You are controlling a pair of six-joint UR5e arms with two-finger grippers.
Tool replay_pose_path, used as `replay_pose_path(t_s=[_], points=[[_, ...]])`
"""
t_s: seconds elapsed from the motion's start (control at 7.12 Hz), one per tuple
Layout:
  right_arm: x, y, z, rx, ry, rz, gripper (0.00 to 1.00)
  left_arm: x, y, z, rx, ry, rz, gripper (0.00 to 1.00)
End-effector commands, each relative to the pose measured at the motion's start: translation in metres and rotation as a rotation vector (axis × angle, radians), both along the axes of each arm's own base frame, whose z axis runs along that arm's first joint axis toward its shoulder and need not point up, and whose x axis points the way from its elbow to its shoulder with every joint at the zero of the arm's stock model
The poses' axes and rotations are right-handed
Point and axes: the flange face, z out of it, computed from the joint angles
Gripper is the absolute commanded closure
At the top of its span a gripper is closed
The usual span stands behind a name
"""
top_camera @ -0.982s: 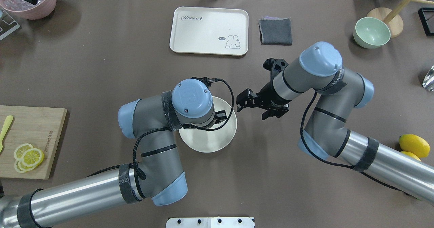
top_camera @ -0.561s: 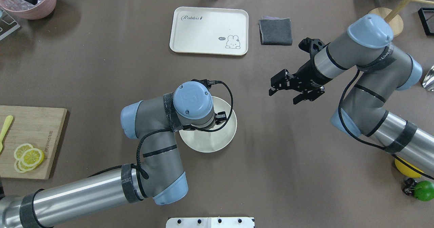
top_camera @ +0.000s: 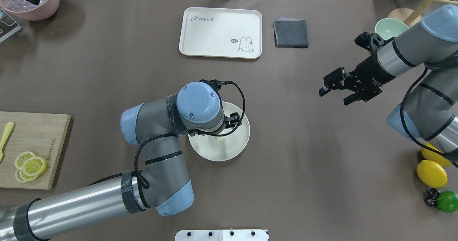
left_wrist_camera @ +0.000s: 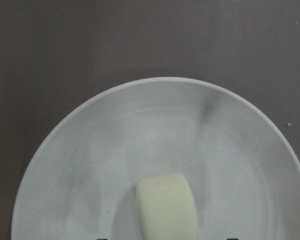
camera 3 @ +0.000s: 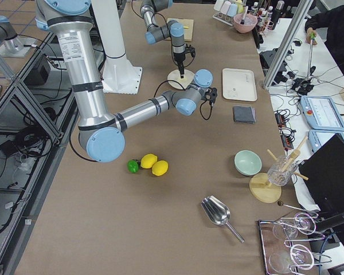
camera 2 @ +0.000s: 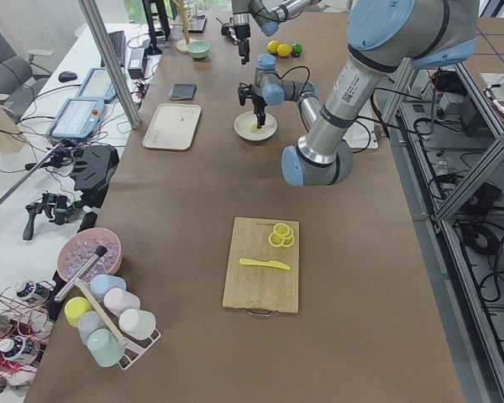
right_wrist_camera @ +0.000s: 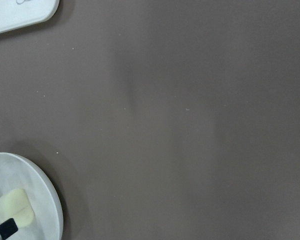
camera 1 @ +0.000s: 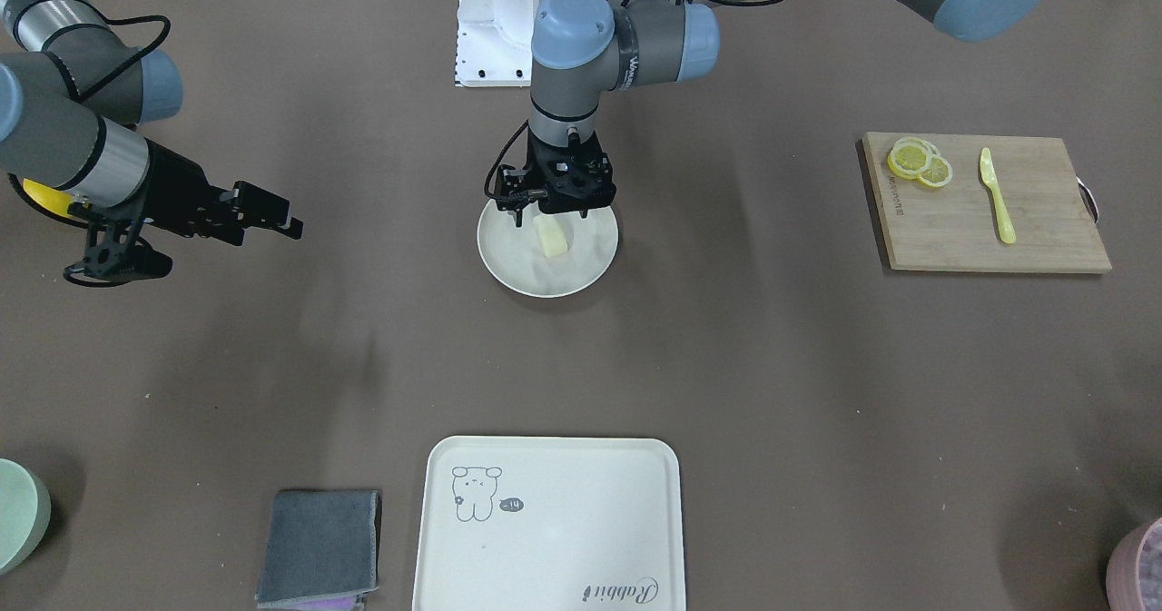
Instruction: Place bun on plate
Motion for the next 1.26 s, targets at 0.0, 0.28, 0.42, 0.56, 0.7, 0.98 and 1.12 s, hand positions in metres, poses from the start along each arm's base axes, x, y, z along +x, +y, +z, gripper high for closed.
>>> replay_pose_path(t_s=[0.0, 0.28, 0.42, 0.56, 0.7, 0.98, 1.12], points=[[0.049, 0.003, 0.044, 0.061, 0.028, 0.010, 0.00, -0.086, -0.009, 0.009, 0.126, -0.056, 0.050, 0.03], [0.101, 0.007, 0.094, 0.155, 0.079, 0.018, 0.00, -0.163, -0.038, 0.042, 0.150, -0.161, 0.149, 0.03], [0.130, 0.011, 0.122, 0.229, 0.114, 0.013, 0.00, -0.215, -0.055, 0.072, 0.196, -0.204, 0.191, 0.03], [0.156, 0.011, 0.149, 0.283, 0.162, 0.015, 0.00, -0.275, -0.072, 0.114, 0.216, -0.221, 0.257, 0.03], [0.183, 0.015, 0.172, 0.315, 0.212, 0.018, 0.00, -0.334, -0.090, 0.159, 0.254, -0.245, 0.335, 0.03], [0.252, 0.020, 0.211, 0.374, 0.279, -0.018, 0.00, -0.438, -0.105, 0.240, 0.273, -0.261, 0.416, 0.03], [0.288, 0.021, 0.226, 0.400, 0.316, -0.037, 0.00, -0.477, -0.107, 0.278, 0.268, -0.255, 0.444, 0.03]])
